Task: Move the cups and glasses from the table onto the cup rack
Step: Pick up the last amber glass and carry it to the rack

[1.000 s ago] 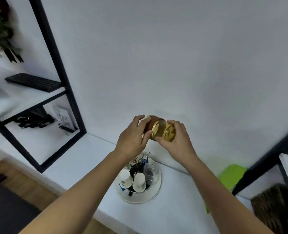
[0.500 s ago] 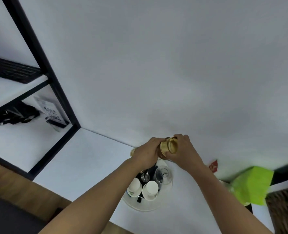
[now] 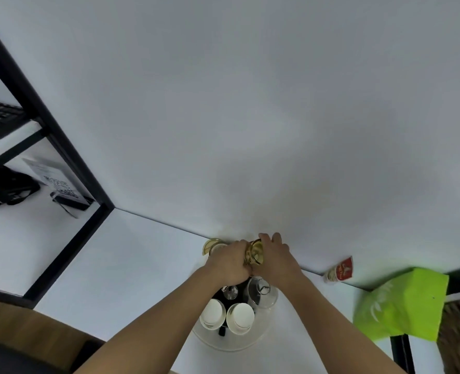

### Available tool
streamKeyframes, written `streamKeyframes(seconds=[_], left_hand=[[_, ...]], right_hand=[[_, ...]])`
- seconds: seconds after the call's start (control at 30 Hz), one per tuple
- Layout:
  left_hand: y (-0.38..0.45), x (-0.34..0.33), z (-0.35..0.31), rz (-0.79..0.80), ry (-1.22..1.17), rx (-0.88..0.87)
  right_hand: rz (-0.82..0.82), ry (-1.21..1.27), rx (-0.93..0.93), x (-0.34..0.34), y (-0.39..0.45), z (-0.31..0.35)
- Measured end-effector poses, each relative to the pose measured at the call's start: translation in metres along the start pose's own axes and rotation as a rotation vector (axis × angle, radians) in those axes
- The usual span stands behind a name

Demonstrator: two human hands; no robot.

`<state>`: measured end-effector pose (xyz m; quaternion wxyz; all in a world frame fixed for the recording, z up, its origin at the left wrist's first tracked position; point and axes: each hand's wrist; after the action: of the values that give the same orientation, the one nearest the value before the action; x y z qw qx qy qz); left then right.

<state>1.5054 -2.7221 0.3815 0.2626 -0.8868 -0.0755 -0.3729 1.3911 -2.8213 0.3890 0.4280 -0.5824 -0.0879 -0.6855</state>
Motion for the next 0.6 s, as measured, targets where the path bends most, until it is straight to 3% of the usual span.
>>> streamKeyframes(seconds=[0.33,0.6], left_hand=[[0.015,-0.017,0.010,-0.017,0.162,-0.064],[0.018,-0.028,0.018,-0.067,0.050,0.001]], right_hand=[[0.059,-0.058,-0.044,-0.031,0.023,0.003],[0.063,-0.061,-0.068,-0.044,0.032,0.004]])
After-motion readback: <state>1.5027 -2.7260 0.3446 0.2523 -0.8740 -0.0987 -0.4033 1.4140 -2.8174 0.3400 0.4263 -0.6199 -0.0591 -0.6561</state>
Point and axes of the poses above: each hand's wrist, its own y-axis towards the middle knuckle, its own x-axis out of the back of the hand, z = x × y, and after that the axes turned 3 degrees about -y, right-handed
